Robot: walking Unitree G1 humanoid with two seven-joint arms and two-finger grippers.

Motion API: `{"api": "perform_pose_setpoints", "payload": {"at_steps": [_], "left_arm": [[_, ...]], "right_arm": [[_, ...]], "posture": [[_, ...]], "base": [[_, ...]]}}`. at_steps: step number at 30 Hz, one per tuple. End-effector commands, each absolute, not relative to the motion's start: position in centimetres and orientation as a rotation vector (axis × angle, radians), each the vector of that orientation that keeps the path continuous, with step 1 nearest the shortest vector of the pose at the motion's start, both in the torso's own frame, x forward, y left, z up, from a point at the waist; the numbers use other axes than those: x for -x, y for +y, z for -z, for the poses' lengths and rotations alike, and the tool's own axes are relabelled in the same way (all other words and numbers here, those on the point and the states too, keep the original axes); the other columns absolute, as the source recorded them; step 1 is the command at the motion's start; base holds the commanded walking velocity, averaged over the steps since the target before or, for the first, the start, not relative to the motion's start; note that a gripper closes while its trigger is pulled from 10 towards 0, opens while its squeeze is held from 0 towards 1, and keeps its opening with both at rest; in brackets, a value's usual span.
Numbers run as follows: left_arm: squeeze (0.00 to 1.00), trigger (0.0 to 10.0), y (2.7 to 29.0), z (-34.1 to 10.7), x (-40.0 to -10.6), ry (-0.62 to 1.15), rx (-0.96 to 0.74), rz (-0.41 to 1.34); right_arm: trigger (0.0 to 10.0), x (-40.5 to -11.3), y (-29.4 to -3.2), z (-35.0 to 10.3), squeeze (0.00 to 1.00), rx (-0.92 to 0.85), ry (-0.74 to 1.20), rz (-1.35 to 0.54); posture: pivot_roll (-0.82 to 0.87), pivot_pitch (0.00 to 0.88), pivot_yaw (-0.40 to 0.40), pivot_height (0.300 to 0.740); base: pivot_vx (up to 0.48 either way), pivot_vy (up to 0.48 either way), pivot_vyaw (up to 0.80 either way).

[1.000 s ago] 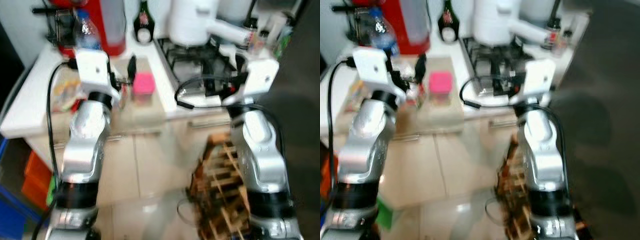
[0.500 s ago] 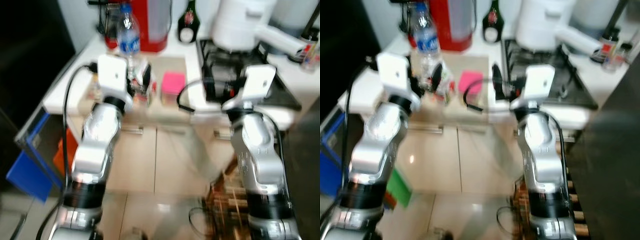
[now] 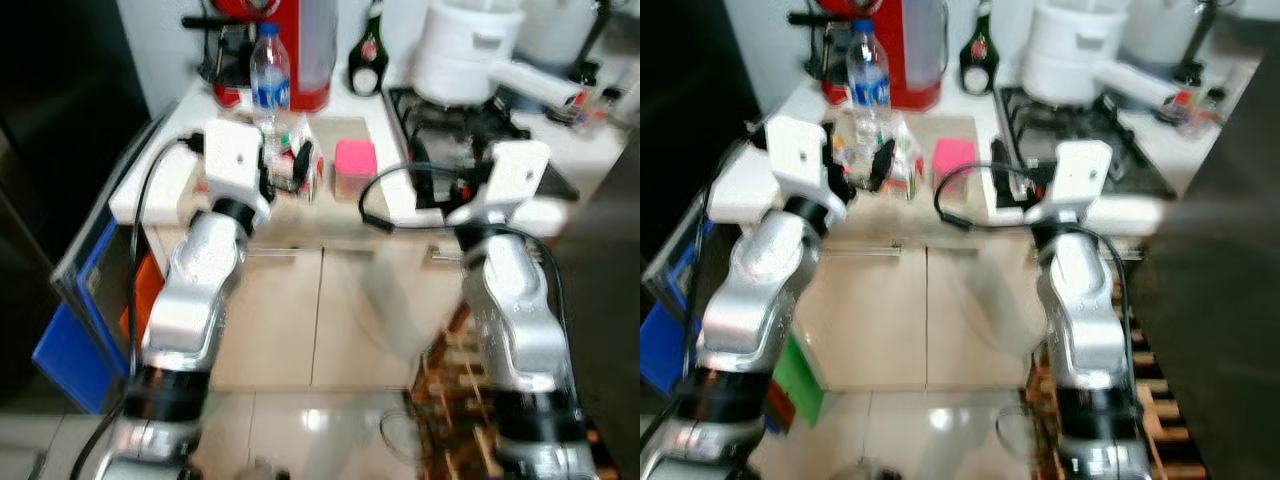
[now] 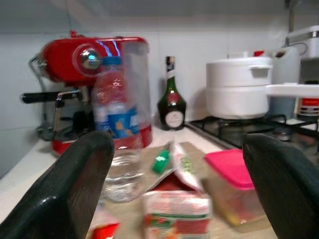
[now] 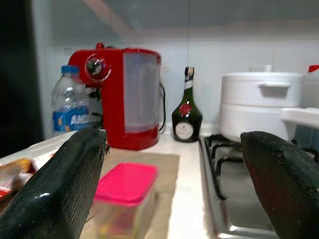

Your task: Restocking fridge

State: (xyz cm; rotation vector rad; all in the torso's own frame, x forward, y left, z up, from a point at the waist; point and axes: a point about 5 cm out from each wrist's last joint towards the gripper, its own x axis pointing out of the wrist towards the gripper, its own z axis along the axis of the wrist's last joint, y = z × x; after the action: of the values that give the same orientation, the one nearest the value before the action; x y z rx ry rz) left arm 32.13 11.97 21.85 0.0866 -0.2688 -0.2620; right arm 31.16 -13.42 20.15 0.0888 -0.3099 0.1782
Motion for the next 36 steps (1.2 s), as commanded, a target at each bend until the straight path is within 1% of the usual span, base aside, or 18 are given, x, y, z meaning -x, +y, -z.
{"api": "perform_pose_setpoints", "payload": {"at_steps": [1,6,9,13,14,16,17,19,23,36], "left_arm": [[0.00,10.0,11.7,-22.2,-32.1,-0.285,-0.097,0.263],[0.00,10.0,13.6,-20.5,-31.8,-0.210,-0.050,0.203],[0.00,10.0,14.0,-20.1,-31.8,-0.190,-0.031,0.189],[0.00,10.0,13.8,-20.6,-31.8,-0.214,-0.022,0.184],[0.00,10.0,13.5,-21.3,-31.8,-0.254,-0.046,0.198],[0.00,10.0,13.5,-21.3,-31.8,-0.254,-0.046,0.198],[0.00,10.0,13.3,-21.9,-31.7,-0.298,-0.098,0.211],[0.00,10.0,13.1,-22.3,-31.5,-0.329,-0.123,0.217],[0.00,10.0,12.8,-23.1,-31.2,-0.384,-0.128,0.230],[0.00,10.0,12.8,-23.0,-31.3,-0.386,-0.115,0.221]], "right_arm": [[10.0,-31.2,-13.9,-20.7,0.26,-0.085,-0.337,-0.156],[10.0,-31.1,-14.4,-20.4,0.26,-0.083,-0.332,-0.124],[10.0,-31.1,-14.4,-20.2,0.27,-0.083,-0.324,-0.124],[10.0,-31.1,-14.3,-20.2,0.27,-0.080,-0.325,-0.130],[10.0,-31.1,-14.2,-20.3,0.26,-0.077,-0.333,-0.128],[10.0,-31.1,-14.2,-20.3,0.26,-0.077,-0.333,-0.128],[10.0,-30.9,-14.6,-21.0,0.27,-0.074,-0.381,-0.093],[10.0,-30.9,-14.7,-21.5,0.28,-0.067,-0.404,-0.084],[10.0,-30.8,-14.8,-22.7,0.28,-0.056,-0.453,-0.073],[10.0,-30.9,-14.5,-22.8,0.27,-0.054,-0.453,-0.087]], "posture": [[0.02,0.000,0.014,0.740],[0.02,0.000,0.019,0.740],[0.02,0.000,0.015,0.740],[0.02,0.000,0.015,0.740],[0.02,0.000,0.015,0.740],[0.02,0.000,0.015,0.740],[0.02,0.000,0.017,0.740],[0.02,0.000,0.020,0.740],[0.02,0.000,0.020,0.740],[0.02,0.000,0.015,0.740]], "base": [[0.000,0.000,0.00],[0.000,0.000,0.00],[0.000,0.000,0.00],[0.356,0.000,0.00],[0.480,0.000,0.00],[0.480,0.000,0.00],[0.480,0.000,0.00],[0.480,0.000,0.00],[0.480,0.000,0.00],[0.473,0.000,0.00]]}}
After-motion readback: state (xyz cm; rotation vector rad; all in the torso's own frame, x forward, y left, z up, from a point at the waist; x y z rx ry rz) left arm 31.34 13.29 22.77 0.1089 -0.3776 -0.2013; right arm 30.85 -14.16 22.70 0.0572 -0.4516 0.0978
